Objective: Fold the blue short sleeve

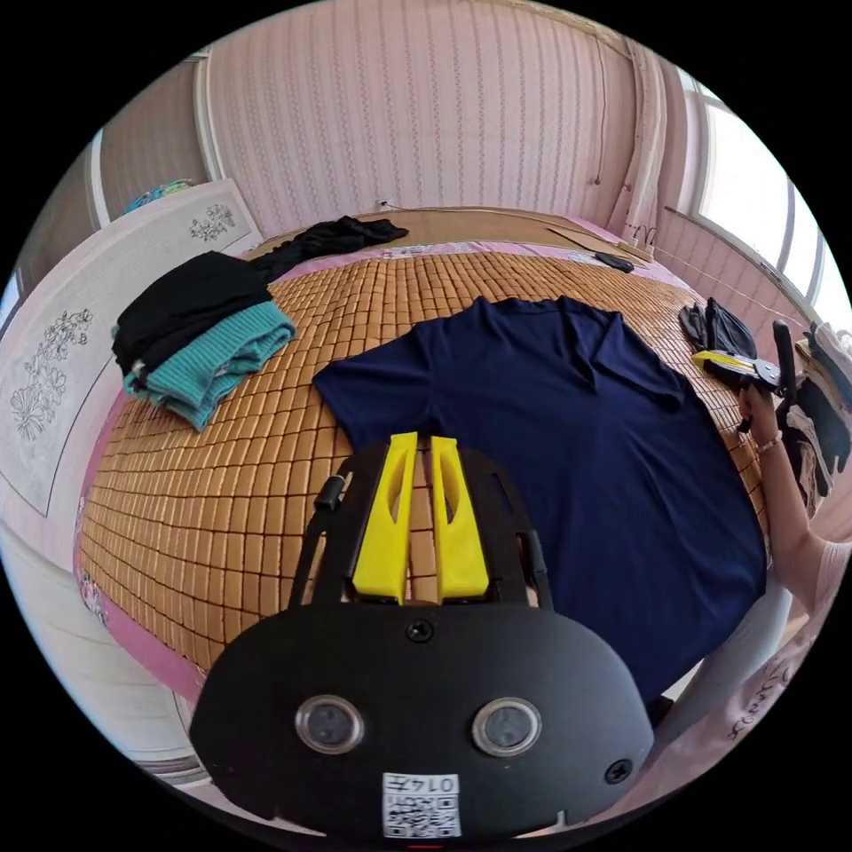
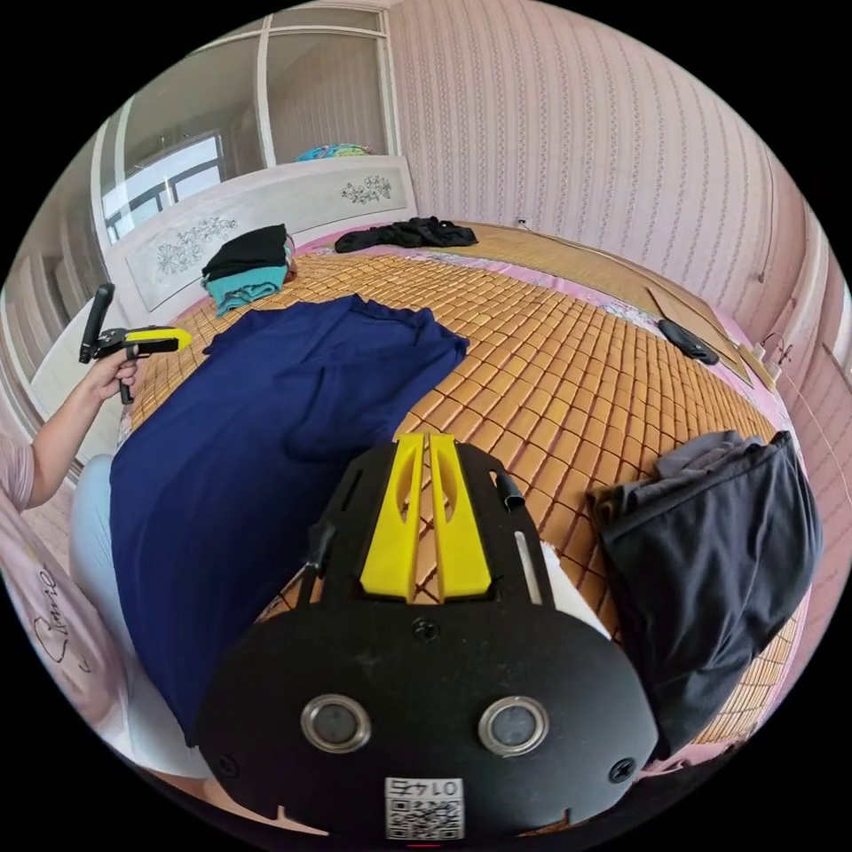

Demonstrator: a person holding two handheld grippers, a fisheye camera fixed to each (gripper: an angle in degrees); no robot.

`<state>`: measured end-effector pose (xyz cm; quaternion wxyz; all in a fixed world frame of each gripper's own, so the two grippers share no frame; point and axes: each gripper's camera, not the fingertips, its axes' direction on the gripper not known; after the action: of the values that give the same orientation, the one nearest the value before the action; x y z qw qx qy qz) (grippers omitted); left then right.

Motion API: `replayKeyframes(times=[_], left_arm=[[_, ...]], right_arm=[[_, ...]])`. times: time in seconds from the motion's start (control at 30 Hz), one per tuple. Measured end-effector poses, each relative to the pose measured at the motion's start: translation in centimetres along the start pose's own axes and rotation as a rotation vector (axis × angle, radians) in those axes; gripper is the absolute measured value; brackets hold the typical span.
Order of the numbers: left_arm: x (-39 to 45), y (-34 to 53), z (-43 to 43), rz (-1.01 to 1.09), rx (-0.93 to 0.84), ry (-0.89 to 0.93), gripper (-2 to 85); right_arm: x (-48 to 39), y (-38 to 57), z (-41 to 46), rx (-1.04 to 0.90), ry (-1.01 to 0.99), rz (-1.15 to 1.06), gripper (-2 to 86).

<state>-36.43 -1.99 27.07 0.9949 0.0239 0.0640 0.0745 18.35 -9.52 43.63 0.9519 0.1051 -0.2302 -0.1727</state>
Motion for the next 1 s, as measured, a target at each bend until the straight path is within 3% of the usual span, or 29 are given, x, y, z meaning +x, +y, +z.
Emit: replayKeyframes(times=[0.17, 0.3, 0.47, 0.73, 0.87, 1.0], left_arm=[[-6.9, 1.3, -0.3, -0.076, 0.049, 0.141, 6.7], [-9.3, 0.4, 0.6, -0.055, 0.015, 0.149, 7.7], [-12.5, 0.2, 1.8, -0.048, 0.004, 0.301, 7.9], [-13.8, 0.6, 2.6, 0.030, -0.082, 0.166, 9.2], [-15.3, 0.5, 3.0, 0.013, -0.111, 0.208, 9.4], [-17.2, 0.7, 3.0, -0.027, -0.106, 0.274, 9.2]], right_arm=[[-7.0, -4.5, 1.2, -0.033, -0.130, -0.086, 1.8], [-16.0, -12.6, 5.4, -0.077, -0.235, -0.181, 6.0], [-27.7, -22.3, 12.2, -0.157, -0.369, -0.312, 7.7], [-42.3, -31.9, 25.9, -0.366, -0.255, -0.425, 9.1], [-44.0, -32.7, 31.0, -0.422, -0.166, -0.393, 9.0], [-43.0, -33.1, 32.5, -0.384, -0.185, -0.334, 2.2]])
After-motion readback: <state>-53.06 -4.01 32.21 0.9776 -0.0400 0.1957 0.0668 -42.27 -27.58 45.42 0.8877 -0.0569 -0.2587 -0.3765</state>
